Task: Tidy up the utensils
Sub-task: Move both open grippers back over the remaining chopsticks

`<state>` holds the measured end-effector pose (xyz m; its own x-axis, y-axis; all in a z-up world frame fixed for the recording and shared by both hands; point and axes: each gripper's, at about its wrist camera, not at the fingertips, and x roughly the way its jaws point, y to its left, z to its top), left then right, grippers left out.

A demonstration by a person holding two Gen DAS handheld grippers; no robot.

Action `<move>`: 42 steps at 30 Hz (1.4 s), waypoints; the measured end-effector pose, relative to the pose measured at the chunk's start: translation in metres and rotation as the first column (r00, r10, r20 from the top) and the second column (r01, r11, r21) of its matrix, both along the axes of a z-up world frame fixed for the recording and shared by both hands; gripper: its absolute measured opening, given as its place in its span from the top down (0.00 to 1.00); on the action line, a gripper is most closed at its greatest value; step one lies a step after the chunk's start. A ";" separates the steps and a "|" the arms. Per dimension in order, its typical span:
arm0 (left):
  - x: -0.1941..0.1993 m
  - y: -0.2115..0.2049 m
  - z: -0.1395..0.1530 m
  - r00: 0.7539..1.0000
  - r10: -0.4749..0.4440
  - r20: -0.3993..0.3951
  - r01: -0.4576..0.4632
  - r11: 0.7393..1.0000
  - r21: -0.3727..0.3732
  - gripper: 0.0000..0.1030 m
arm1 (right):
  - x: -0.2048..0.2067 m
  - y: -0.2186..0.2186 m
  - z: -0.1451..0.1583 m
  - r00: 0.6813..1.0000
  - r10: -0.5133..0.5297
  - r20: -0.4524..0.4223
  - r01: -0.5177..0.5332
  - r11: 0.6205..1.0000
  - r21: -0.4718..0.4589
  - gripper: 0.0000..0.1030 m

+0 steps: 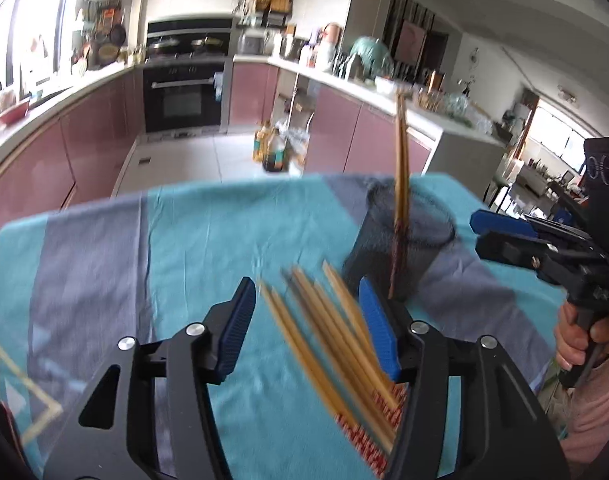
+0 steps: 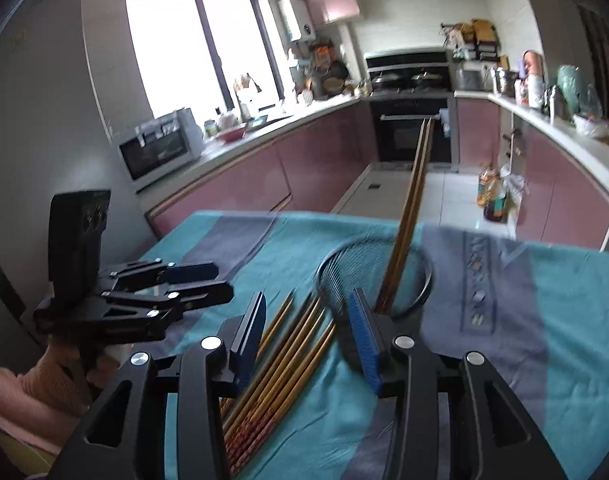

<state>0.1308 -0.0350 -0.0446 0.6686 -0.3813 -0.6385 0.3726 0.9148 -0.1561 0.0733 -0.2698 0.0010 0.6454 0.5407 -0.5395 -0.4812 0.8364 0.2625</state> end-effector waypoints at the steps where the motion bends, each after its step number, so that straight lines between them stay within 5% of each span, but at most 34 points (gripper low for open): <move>1: -0.002 0.000 -0.009 1.000 -0.002 -0.023 0.002 1.000 0.005 0.48 | -0.002 0.005 -0.011 0.999 0.013 -0.034 -0.013 1.000 0.000 0.60; 11: -0.010 -0.003 -0.064 0.989 0.039 -0.144 -0.029 0.997 0.072 0.49 | 0.006 0.025 -0.073 0.975 -0.008 -0.222 0.001 1.000 -0.028 0.64; 42: -0.013 -0.013 -0.077 0.986 0.037 -0.163 -0.017 0.992 0.125 0.50 | 0.010 0.047 -0.093 0.968 -0.070 -0.242 0.048 0.994 -0.096 0.77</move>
<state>0.1175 -0.0479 -0.1218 0.5590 -0.2765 -0.7817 0.3261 0.9401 -0.0993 0.0829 -0.2227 -0.0922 0.5170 0.4482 -0.7293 -0.3606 0.8867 0.2894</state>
